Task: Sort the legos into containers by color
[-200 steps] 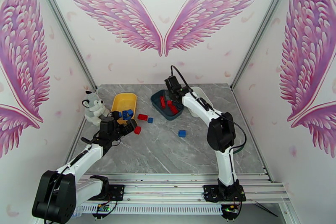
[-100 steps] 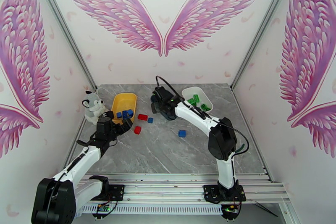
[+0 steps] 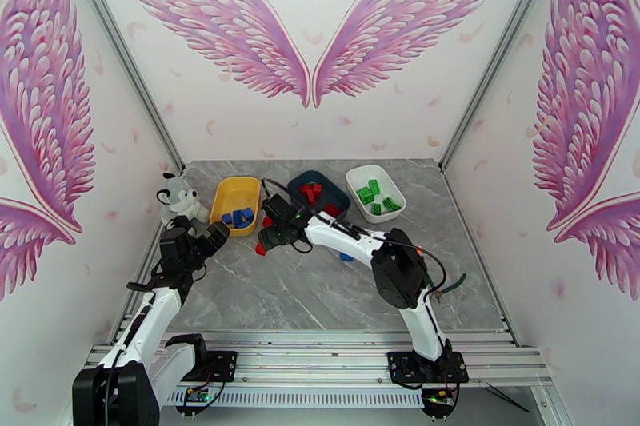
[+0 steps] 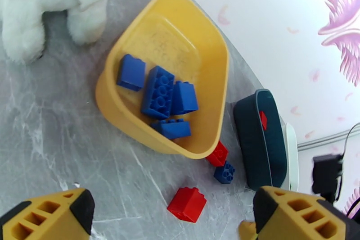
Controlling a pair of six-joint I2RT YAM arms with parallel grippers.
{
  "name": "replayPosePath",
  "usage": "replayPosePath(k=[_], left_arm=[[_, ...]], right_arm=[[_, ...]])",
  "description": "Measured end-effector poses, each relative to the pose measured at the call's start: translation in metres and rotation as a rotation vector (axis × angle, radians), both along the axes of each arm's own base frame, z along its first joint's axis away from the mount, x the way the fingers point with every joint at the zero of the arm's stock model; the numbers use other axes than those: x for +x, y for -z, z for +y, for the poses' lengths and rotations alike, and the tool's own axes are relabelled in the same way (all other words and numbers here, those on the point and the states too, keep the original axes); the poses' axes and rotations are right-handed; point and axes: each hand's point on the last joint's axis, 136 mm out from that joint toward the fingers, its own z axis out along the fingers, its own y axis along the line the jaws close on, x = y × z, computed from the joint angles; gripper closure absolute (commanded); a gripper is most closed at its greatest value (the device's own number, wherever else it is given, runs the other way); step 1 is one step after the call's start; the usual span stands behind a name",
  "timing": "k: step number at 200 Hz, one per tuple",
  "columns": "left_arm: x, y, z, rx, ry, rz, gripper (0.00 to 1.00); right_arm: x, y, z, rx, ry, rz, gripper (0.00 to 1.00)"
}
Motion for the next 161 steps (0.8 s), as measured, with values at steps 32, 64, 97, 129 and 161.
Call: replayPosePath(k=[32, 64, 97, 129, 161], left_arm=[[-0.003, 0.006, 0.001, -0.043, -0.003, 0.013, 0.01], [-0.002, 0.003, -0.001, -0.062, 0.007, 0.002, 0.01], [-0.001, 0.001, -0.001, -0.067, 0.01, -0.007, 0.01], [0.0, 0.001, -0.002, -0.069, 0.011, -0.009, 0.01], [0.0, 0.003, -0.002, -0.073, 0.01, -0.006, 0.01]], right_arm=[[-0.017, 0.026, 0.016, -0.013, -0.031, 0.057, 0.15], [-0.014, 0.036, 0.029, -0.007, -0.039, 0.064, 0.15], [-0.005, 0.041, 0.039, 0.0, -0.028, 0.055, 0.17], [0.002, 0.052, 0.045, -0.002, -0.003, 0.053, 0.21], [0.01, 0.059, 0.051, -0.01, 0.023, 0.037, 0.28]])
